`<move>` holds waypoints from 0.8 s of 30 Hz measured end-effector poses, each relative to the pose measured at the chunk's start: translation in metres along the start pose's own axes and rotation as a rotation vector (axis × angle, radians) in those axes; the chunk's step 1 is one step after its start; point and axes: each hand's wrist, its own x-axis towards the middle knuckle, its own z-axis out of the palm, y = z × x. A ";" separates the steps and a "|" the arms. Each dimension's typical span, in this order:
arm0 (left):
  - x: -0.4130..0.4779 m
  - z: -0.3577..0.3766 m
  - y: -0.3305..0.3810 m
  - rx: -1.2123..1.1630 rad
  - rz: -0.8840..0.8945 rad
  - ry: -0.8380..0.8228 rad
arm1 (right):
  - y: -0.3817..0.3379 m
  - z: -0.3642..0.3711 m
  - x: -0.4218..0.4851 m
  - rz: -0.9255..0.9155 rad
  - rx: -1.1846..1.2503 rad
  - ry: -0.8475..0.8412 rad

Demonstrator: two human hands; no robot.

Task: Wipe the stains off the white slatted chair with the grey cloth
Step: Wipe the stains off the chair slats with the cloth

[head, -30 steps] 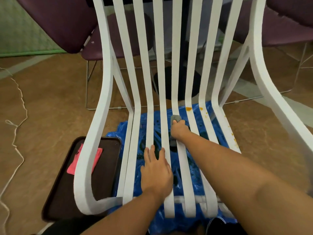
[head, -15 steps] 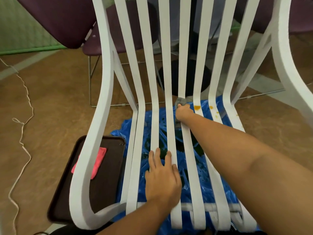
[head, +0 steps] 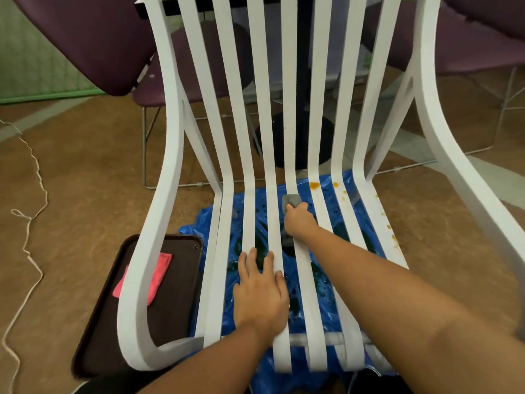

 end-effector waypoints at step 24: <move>-0.004 0.000 0.001 -0.003 -0.003 0.037 | 0.074 0.004 -0.112 -0.009 0.071 -0.036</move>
